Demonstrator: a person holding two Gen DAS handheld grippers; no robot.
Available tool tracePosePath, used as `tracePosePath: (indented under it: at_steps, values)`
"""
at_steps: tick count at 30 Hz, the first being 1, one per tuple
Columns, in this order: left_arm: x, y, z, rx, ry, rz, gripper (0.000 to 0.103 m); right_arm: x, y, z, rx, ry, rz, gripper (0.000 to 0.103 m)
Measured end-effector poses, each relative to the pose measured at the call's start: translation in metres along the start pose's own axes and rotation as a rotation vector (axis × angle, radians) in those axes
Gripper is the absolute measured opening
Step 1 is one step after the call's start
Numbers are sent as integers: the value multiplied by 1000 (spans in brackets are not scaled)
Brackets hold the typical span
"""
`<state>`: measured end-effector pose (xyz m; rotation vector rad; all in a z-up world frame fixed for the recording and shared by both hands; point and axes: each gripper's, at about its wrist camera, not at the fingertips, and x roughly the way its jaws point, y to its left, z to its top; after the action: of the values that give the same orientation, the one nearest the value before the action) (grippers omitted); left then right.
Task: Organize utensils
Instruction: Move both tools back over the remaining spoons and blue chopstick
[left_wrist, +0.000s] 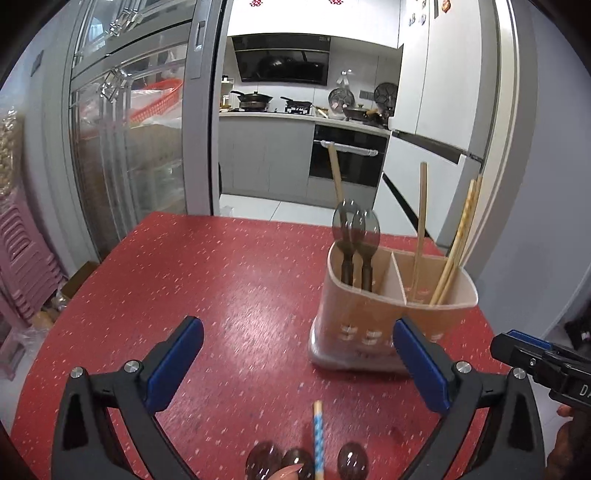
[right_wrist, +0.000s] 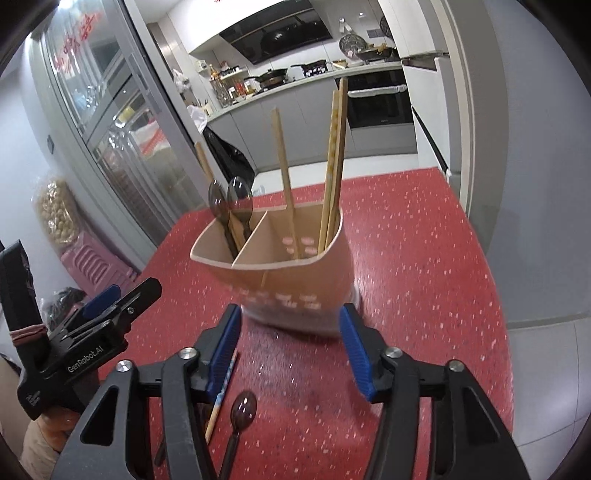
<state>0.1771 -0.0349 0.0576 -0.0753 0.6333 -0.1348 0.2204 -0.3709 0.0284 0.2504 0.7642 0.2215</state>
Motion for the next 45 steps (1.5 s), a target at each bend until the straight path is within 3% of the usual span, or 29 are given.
tracePosePath:
  at_steps: [4, 14, 20, 28, 35, 45]
  values:
    - [-9, 4, -12, 9, 20, 19, 103, -1, 6, -13, -6, 28, 5, 80]
    - [-31, 26, -52, -19, 89, 50, 103, 3, 18, -43, -6, 100, -1, 85]
    - [-31, 46, -85, -52, 159, 85, 103, 12, 21, -64, -10, 176, -11, 85]
    - [-28, 53, -121, 1, 248, 127, 103, 30, 27, -93, -17, 297, -40, 85]
    - [-22, 68, -135, -24, 314, 114, 103, 39, 31, -109, -24, 364, -66, 85]
    - [-8, 63, -140, 85, 388, 59, 103, 53, 47, -110, -32, 433, -96, 85]
